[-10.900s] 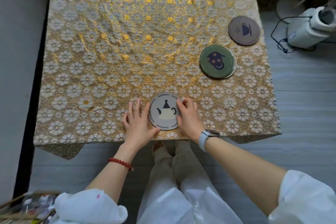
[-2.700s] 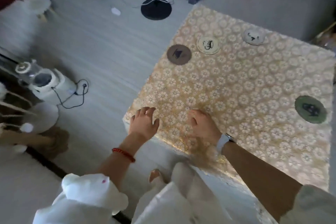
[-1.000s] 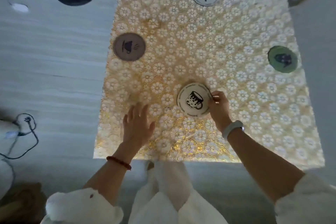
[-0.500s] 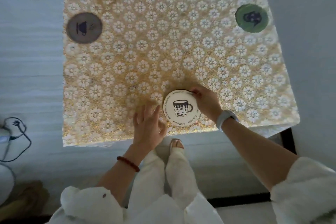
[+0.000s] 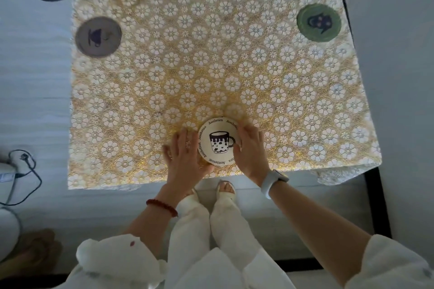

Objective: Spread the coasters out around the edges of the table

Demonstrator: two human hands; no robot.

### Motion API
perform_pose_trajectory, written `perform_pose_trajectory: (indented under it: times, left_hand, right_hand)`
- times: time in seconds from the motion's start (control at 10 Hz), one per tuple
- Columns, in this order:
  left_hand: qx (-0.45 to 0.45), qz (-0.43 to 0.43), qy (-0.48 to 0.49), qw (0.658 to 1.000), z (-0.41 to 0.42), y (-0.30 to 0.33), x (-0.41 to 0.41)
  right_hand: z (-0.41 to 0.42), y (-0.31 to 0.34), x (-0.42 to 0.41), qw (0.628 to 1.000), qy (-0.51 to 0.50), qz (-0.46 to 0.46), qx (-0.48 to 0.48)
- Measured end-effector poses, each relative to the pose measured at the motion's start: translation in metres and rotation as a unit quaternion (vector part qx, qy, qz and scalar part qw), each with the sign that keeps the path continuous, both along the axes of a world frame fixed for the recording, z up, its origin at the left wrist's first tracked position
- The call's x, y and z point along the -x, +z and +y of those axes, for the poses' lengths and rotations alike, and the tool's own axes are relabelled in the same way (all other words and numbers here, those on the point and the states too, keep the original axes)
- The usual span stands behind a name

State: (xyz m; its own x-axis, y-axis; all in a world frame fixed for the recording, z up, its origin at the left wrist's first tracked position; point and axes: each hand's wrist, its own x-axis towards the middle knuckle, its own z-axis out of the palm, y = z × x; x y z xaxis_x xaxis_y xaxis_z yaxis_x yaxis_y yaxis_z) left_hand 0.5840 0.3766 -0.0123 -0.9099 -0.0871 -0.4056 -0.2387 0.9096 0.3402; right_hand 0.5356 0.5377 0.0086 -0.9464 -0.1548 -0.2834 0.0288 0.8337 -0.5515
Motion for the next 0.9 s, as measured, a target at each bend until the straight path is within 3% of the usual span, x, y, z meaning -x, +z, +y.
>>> perform_pose_trajectory:
  times: [0.7, 0.9]
  left_hand:
    - [0.010, -0.017, 0.010, 1.000, 0.001, 0.002, -0.003]
    - [0.009, -0.045, 0.000, 0.999, -0.001, 0.006, -0.001]
  right_hand:
    - [0.001, 0.002, -0.009, 0.997, 0.049, -0.017, -0.050]
    - [0.003, 0.021, -0.002, 0.999, 0.022, -0.049, 0.007]
